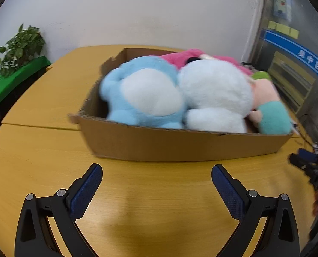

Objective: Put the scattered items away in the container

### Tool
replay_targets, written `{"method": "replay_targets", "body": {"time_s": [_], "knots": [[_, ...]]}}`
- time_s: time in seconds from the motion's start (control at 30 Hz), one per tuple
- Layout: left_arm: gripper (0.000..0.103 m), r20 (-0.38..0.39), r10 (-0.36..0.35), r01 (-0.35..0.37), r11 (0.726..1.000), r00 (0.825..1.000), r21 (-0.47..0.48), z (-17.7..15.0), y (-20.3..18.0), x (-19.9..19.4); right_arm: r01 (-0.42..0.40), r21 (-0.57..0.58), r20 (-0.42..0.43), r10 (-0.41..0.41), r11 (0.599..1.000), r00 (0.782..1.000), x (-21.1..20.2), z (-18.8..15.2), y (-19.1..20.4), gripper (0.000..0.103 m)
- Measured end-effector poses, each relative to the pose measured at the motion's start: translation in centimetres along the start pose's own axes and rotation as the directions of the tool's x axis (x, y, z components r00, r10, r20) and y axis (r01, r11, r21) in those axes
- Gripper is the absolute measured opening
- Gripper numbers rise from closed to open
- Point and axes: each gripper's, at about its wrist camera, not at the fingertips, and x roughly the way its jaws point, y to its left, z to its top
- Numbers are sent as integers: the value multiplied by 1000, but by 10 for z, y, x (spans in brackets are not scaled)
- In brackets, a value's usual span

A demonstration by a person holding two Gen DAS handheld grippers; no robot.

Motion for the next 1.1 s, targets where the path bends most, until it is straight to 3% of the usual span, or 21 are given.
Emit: {"method": "replay_targets", "body": {"time_s": [0.13, 0.27, 0.47, 0.6, 0.63, 0.83, 0.97, 1.1], "knots": [[103, -33, 65, -65, 998, 997, 7, -14, 46, 9, 23, -44, -59, -25, 999, 998, 16, -14, -40, 83], [103, -55, 91, -87, 994, 994, 62, -32, 86, 12, -9, -111, -115, -4, 994, 993, 30, -30, -74, 83], [103, -126, 26, -8, 990, 992, 140, -49, 126, 26, -58, -208, -137, 29, 976, 990, 40, -46, -97, 85], [103, -139, -27, 55, 978, 990, 199, -47, 129, 33, -117, -255, -137, 84, 960, 987, 41, -46, -104, 90], [103, -143, -43, 74, 973, 989, 220, -46, 128, 35, -141, -277, -142, 105, 950, 984, 42, -47, -104, 101], [103, -184, -153, 210, 915, 971, 344, -35, 133, 51, -226, -349, -170, 175, 910, 970, 42, -42, -110, 103], [103, -190, -167, 226, 906, 968, 358, -25, 142, 64, -262, -386, -180, 206, 885, 962, 40, -37, -121, 103], [103, -190, -162, 223, 906, 968, 361, -23, 140, 66, -245, -365, -170, 194, 898, 966, 40, -36, -131, 103]]}}
